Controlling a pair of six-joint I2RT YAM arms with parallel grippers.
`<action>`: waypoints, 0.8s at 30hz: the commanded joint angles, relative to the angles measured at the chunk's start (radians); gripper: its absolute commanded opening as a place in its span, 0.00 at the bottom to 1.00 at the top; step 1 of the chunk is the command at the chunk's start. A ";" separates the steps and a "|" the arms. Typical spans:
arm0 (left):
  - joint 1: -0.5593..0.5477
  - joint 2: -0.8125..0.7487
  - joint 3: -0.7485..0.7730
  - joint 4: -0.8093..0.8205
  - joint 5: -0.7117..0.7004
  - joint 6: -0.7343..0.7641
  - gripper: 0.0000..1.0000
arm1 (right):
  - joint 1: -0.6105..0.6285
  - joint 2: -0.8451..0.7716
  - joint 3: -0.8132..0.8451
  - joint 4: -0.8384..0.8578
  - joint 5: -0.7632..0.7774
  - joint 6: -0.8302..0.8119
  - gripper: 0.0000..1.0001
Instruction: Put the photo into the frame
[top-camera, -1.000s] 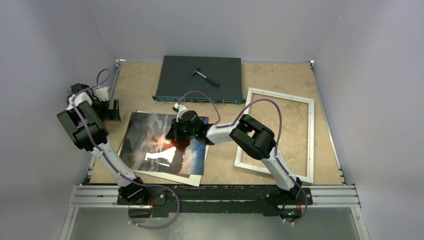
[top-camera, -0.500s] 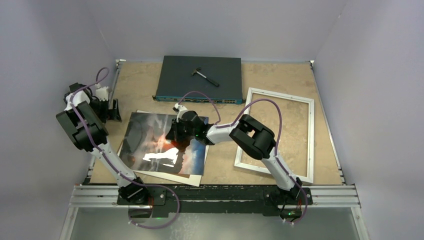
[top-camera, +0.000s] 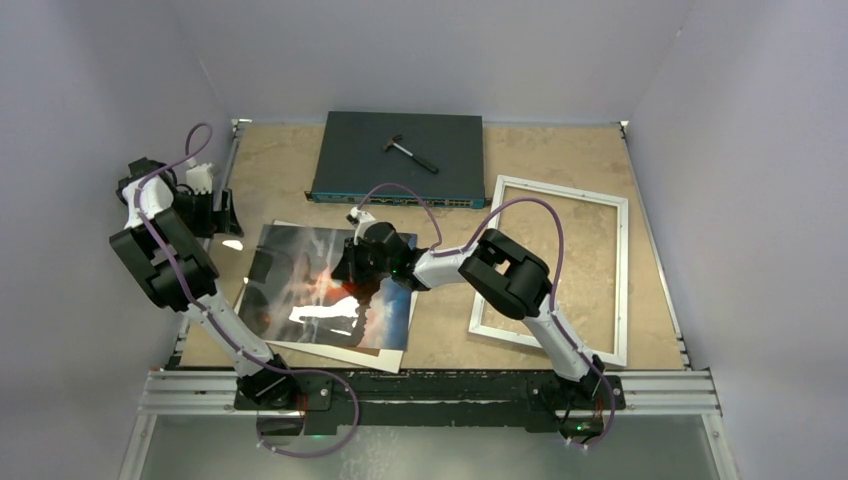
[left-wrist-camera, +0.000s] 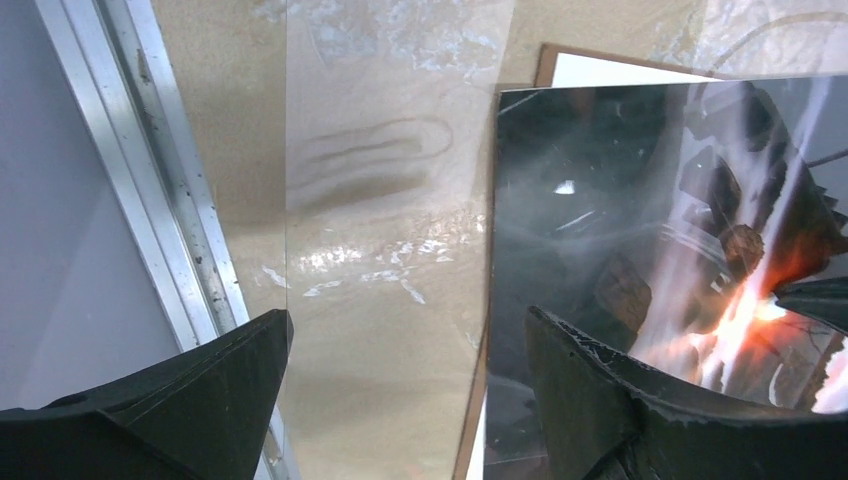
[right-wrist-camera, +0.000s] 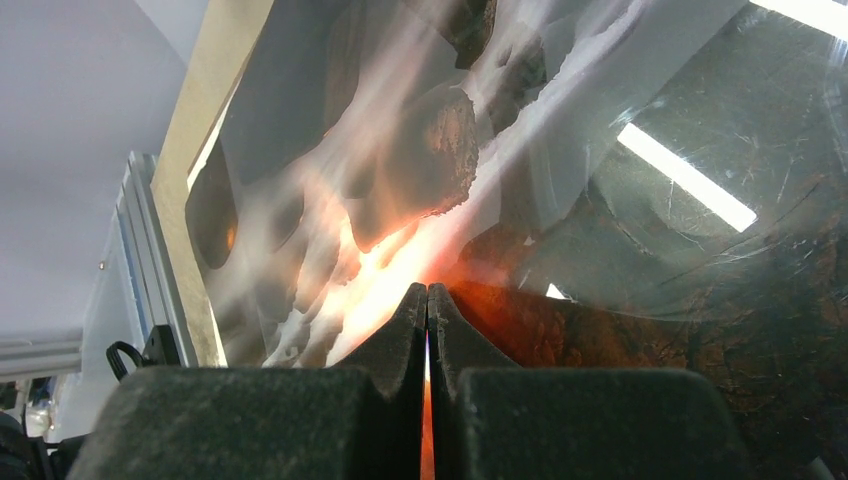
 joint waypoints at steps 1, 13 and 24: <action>0.004 -0.049 0.031 -0.079 0.080 0.028 0.83 | 0.004 -0.002 -0.011 0.009 -0.020 0.008 0.00; 0.004 -0.064 0.049 -0.182 0.144 0.078 0.64 | -0.002 0.005 -0.017 0.025 -0.031 0.022 0.00; 0.004 -0.092 0.067 -0.242 0.203 0.109 0.61 | -0.004 0.022 0.001 0.010 -0.040 0.028 0.00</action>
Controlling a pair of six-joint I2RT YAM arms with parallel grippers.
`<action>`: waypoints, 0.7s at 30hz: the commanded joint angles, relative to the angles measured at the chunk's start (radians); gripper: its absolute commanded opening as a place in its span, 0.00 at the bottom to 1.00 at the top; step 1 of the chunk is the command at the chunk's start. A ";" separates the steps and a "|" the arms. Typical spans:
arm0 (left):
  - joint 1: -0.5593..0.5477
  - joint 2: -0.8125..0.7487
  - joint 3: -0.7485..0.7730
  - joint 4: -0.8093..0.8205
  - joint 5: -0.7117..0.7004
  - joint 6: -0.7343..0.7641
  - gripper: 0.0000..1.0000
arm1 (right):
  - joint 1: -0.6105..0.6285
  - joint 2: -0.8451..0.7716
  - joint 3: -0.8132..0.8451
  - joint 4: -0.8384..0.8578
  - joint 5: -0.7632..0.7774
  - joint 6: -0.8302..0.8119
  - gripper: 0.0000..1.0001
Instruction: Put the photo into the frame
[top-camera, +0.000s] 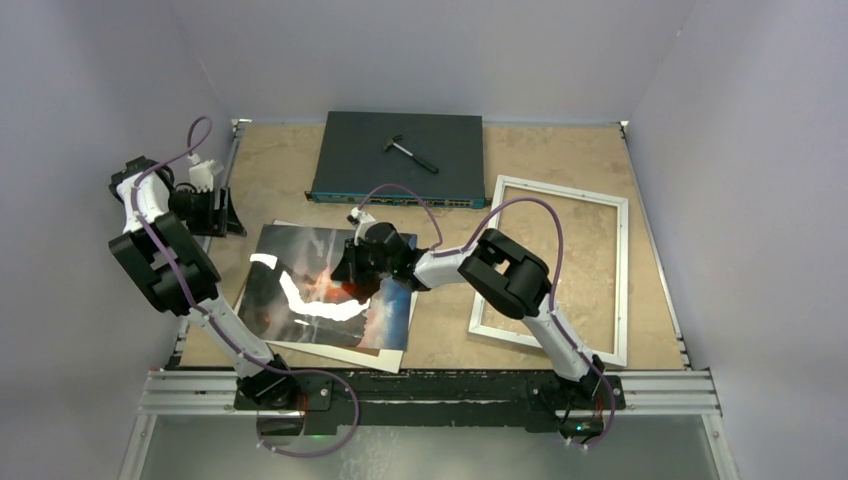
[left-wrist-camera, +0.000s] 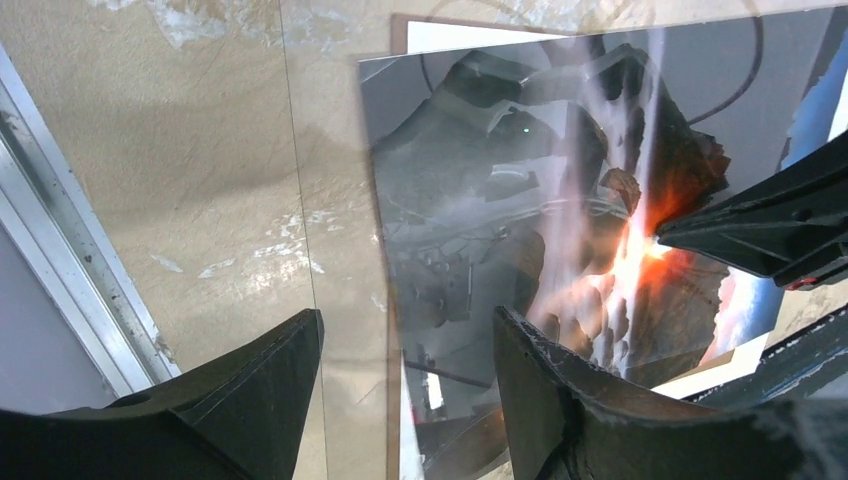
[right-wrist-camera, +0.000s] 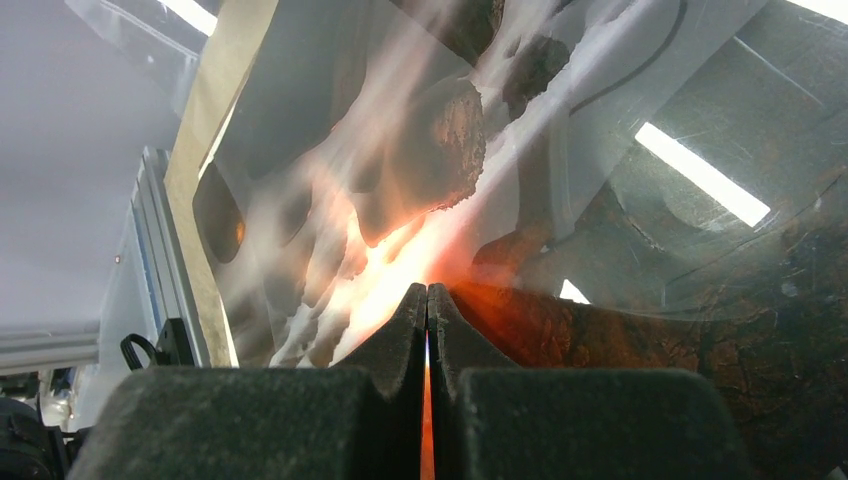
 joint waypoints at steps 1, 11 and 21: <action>0.004 -0.046 0.036 -0.063 0.087 0.037 0.61 | -0.001 0.020 0.007 -0.002 -0.017 0.008 0.00; 0.003 -0.024 -0.021 -0.121 0.164 0.080 0.64 | -0.003 0.023 0.008 -0.003 -0.019 0.010 0.00; -0.001 -0.037 0.001 -0.198 0.237 0.104 0.62 | -0.008 0.020 -0.010 0.020 -0.023 0.018 0.00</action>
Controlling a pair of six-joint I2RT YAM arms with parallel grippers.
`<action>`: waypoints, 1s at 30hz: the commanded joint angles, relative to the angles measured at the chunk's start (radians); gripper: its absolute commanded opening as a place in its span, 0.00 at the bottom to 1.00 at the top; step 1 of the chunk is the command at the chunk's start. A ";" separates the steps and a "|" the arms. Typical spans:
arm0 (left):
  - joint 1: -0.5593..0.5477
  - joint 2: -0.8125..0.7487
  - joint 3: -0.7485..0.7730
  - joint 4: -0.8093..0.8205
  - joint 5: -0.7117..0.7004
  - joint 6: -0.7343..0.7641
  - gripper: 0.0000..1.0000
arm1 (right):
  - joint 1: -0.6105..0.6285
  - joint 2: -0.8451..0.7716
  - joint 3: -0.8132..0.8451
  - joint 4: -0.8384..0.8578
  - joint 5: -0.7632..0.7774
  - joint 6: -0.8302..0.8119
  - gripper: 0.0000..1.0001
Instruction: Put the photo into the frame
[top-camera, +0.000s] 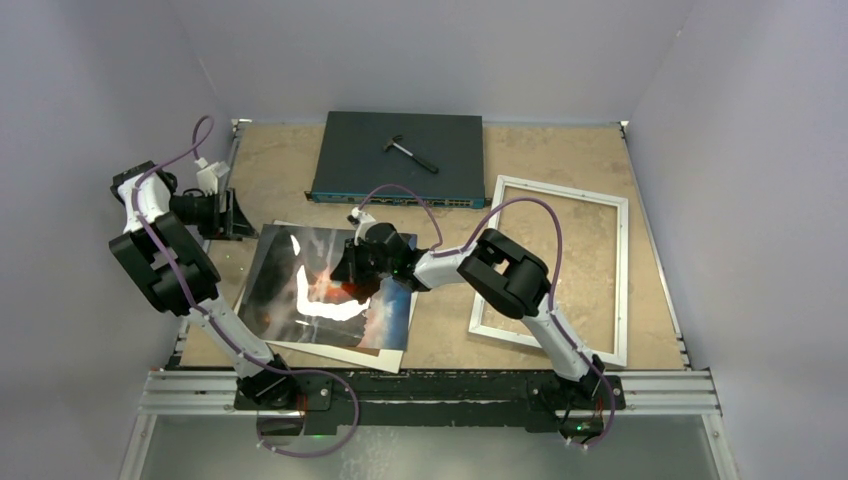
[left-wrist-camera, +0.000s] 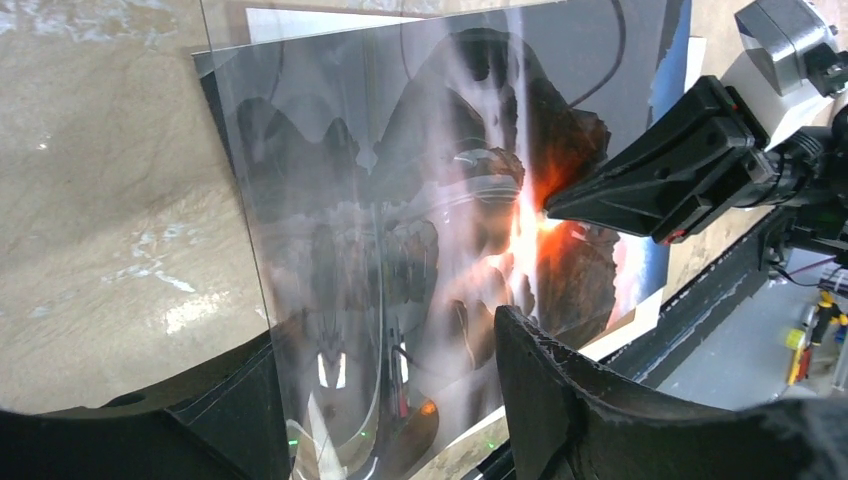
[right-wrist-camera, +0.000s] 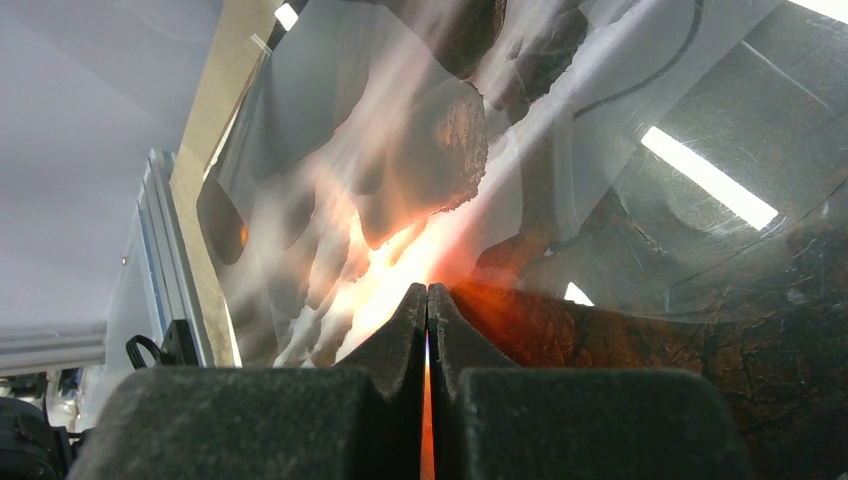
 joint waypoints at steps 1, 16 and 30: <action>-0.002 -0.042 0.010 -0.048 0.062 0.031 0.62 | -0.007 0.013 -0.011 0.003 -0.020 0.003 0.00; -0.048 -0.209 -0.108 0.202 -0.115 -0.069 0.10 | -0.009 -0.025 -0.019 0.079 -0.069 0.003 0.00; -0.063 -0.207 -0.107 0.144 -0.102 0.033 0.00 | -0.186 -0.132 0.156 0.074 -0.452 -0.082 0.58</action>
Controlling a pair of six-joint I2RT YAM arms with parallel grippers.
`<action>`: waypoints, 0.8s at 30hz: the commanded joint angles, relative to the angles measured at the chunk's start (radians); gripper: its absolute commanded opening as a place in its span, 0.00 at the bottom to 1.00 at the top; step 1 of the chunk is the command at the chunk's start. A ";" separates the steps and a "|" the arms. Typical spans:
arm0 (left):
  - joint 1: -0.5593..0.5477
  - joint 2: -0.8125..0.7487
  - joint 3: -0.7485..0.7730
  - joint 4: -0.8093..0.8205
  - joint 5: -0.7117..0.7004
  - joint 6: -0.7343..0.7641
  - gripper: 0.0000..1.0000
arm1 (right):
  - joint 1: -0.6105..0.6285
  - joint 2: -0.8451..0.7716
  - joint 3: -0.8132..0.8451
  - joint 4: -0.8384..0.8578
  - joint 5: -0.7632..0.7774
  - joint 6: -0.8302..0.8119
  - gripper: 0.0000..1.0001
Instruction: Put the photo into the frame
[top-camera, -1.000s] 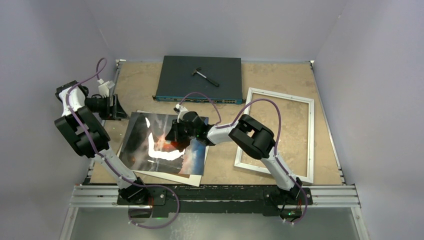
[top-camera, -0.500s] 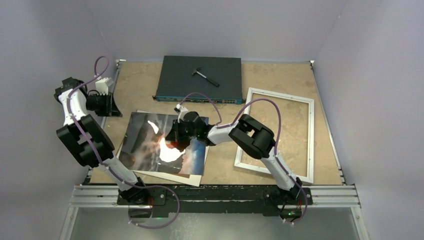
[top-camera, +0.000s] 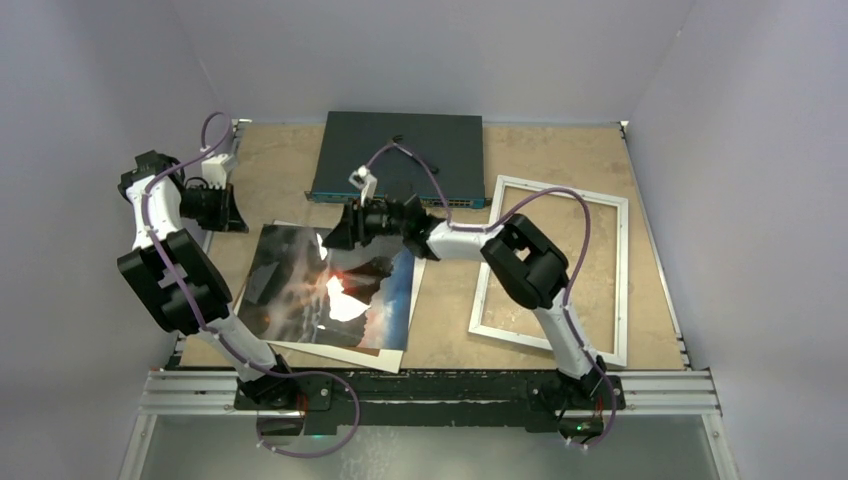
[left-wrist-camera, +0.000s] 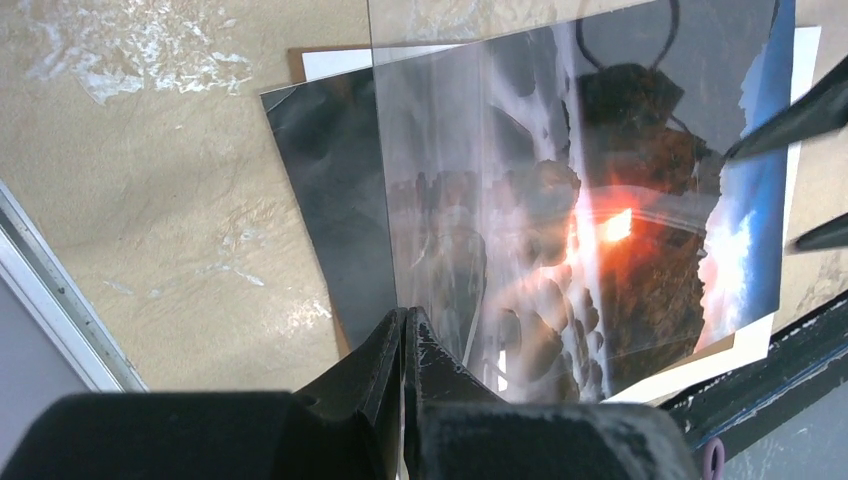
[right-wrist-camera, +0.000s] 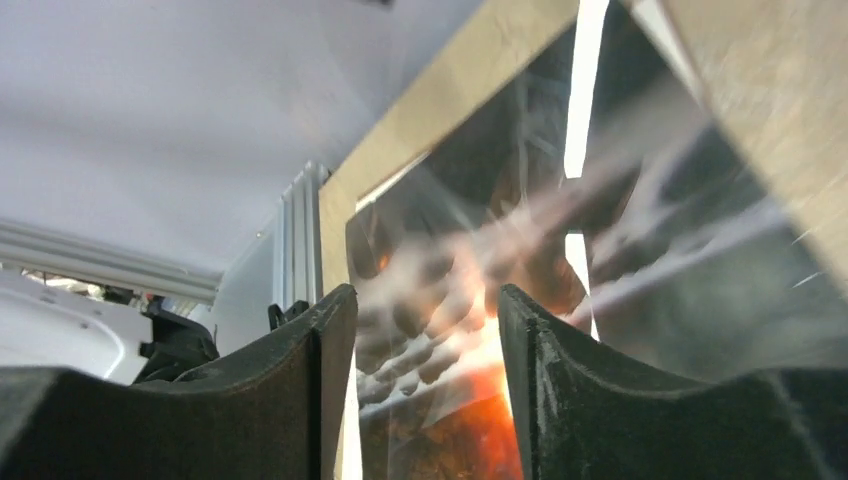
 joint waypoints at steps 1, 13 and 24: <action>0.001 -0.022 0.001 -0.049 0.038 0.105 0.00 | -0.090 -0.065 0.095 0.009 -0.174 -0.075 0.62; -0.004 -0.039 0.045 -0.318 0.179 0.530 0.00 | -0.158 0.062 0.451 -0.236 -0.299 -0.441 0.86; -0.004 -0.090 -0.013 -0.318 0.166 0.613 0.00 | -0.180 0.244 0.683 -0.249 -0.397 -0.438 0.86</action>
